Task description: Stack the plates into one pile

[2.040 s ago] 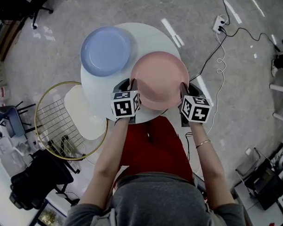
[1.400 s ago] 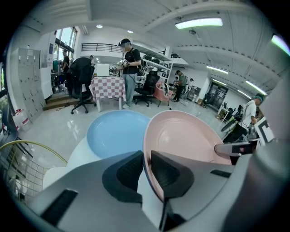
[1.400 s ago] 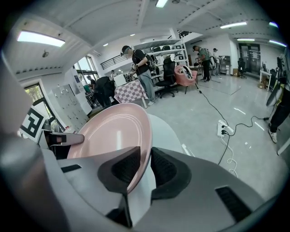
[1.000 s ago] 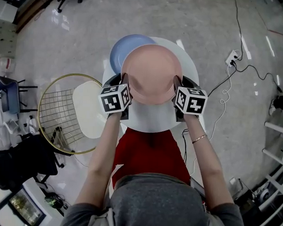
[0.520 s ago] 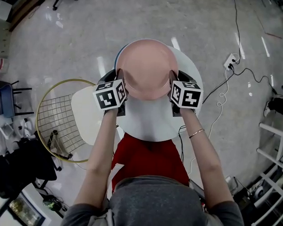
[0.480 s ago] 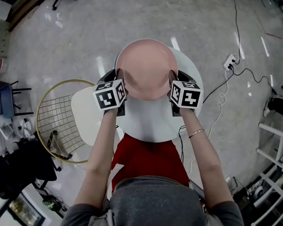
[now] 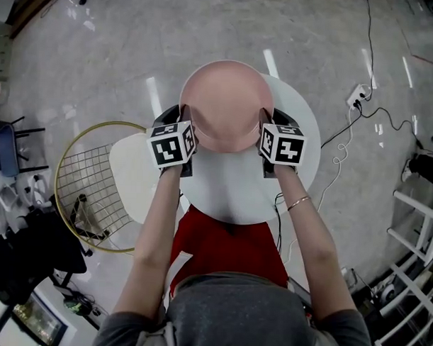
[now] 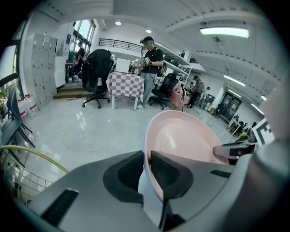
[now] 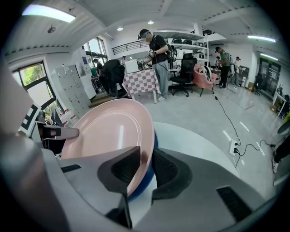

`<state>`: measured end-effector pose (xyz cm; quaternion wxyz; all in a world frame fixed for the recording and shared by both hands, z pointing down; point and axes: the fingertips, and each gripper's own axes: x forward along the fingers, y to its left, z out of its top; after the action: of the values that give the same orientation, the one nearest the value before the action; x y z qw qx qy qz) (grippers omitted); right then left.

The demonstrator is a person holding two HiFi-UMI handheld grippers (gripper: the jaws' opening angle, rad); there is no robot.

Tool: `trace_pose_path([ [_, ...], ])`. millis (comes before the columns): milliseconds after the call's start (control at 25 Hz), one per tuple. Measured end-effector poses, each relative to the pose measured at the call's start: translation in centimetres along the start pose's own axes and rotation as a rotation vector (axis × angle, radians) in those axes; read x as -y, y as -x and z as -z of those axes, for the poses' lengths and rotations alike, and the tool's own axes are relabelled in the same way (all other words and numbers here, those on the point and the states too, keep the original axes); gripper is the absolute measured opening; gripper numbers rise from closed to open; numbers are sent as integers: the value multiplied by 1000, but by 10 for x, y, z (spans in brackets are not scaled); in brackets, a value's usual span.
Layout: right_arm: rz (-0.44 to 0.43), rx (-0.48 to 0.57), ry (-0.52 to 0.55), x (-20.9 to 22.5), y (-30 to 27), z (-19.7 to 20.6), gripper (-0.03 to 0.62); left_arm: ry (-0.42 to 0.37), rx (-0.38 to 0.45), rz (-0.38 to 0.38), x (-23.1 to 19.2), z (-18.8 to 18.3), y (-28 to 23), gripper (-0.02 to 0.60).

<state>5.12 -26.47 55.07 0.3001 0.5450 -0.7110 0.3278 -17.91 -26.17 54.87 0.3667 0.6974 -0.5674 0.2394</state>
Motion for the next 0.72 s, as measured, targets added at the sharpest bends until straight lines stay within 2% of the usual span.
trace_pose_path([
  [720, 26, 19, 55, 5, -10, -2, 89, -52, -15, -21, 1, 4, -16, 69],
])
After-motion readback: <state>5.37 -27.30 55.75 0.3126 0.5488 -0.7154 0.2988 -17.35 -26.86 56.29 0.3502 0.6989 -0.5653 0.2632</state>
